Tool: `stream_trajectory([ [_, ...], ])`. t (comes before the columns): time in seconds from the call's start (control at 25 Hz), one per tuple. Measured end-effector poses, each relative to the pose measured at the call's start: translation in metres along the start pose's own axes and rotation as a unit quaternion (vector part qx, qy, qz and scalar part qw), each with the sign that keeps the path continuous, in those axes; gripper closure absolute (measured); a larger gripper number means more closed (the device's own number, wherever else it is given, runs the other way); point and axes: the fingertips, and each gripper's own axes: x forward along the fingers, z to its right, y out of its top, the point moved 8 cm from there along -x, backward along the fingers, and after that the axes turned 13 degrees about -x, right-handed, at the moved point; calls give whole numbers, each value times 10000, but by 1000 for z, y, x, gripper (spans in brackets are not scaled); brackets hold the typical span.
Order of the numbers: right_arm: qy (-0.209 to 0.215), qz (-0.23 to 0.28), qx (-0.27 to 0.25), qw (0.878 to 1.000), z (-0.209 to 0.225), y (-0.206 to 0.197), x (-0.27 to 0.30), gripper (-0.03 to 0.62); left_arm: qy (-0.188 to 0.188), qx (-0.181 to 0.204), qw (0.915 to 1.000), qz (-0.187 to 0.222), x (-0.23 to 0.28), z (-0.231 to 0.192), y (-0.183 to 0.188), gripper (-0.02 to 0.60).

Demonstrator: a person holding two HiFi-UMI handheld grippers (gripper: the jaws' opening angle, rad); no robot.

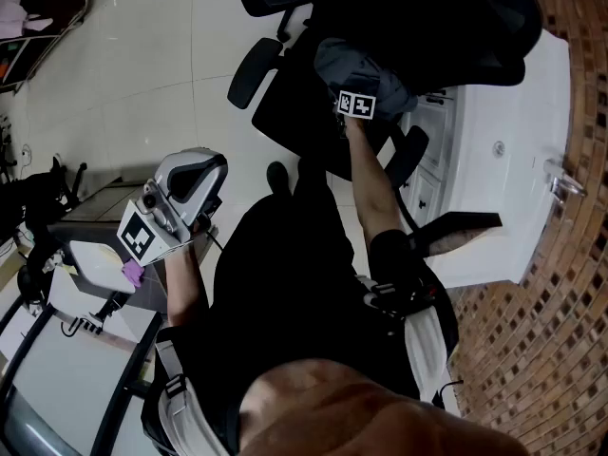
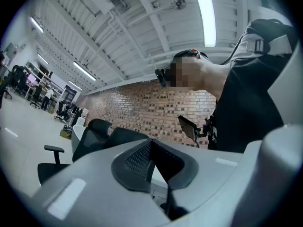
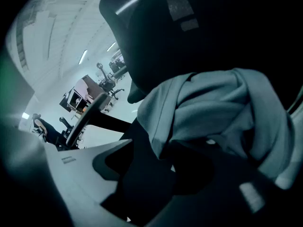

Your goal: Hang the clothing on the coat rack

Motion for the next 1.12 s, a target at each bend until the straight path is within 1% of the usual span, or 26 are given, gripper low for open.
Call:
stream_trajectory([
  [0.04,-75,-83,-40,9999,7,6,6,342,9,-10,10000,-43,4,-5,-5,580],
  [0.08,-124,-133,-67,9998,14,12,10,381,21,-13,10000,-87,8,-9,-10,580],
  [0.12,-115,-111,-67,9998,18,19,11,520,37,-4,9999,-135,11,-14,-14,580],
  [0.16,-24,7,-30,10000,18,27,9,586,57,22,9998,-182,14,-19,-19,580],
  [0.24,342,481,92,9982,8,44,-11,588,94,118,9996,-246,20,-30,-26,580],
  [0.28,559,796,102,9952,-2,54,-30,588,111,178,9994,-286,25,-35,-30,580],
  [0.36,1044,1472,-83,9835,-27,78,-84,589,156,237,9980,-572,35,-50,-45,580],
  [0.44,1536,1965,-591,9666,-60,103,-147,589,144,180,9942,-1055,46,-66,-69,580],
  [0.52,1876,2114,-1325,9500,-94,122,-206,589,8,151,9860,-1659,58,-81,-95,549],
  [0.6,2109,2017,-2179,9313,-127,134,-257,589,-307,285,9737,-2239,73,-93,-117,453],
  [0.68,2320,1820,-3036,9060,-157,139,-305,589,-878,652,9586,-2629,91,-97,-131,359],
  [0.72,2406,1719,-3396,8929,-169,139,-326,588,-1239,874,9483,-2788,101,-94,-136,309],
  [0.76,2471,1630,-3670,8819,-180,138,-345,588,-1622,1071,9356,-2948,112,-89,-140,273],
  [0.8,2505,1557,-3865,8739,-188,136,-360,588,-2024,1232,9206,-3104,121,-81,-143,244],
  [0.84,2510,1512,-3995,8687,-196,135,-373,588,-2449,1363,9033,-3248,130,-70,-146,236],
  [0.88,2496,1518,-4057,8660,-204,134,-385,589,-2886,1472,8836,-3380,137,-59,-150,236],
  [0.92,2475,1586,-4047,8659,-212,133,-396,588,-3293,1572,8629,-3497,143,-48,-154,236],
  [0.96,2443,1692,-3986,8676,-219,135,-406,588,-3605,1686,8442,-3591,147,-39,-156,236],
  [1.0,2400,1791,-3925,8696,-224,138,-414,589,-3783,1809,8318,-3636,150,-32,-156,299],
  [1.04,2342,1864,-3891,8712,-227,141,-422,588,-3841,1899,8285,-3606,153,-29,-153,446],
  [1.08,2266,1929,-3873,8726,-229,143,-428,588,-3825,1918,8331,-3505,155,-27,-146,568],
  [1.12,2173,2010,-3854,8740,-230,146,-434,588,-3778,1872,8417,-3373,156,-27,-138,568],
])
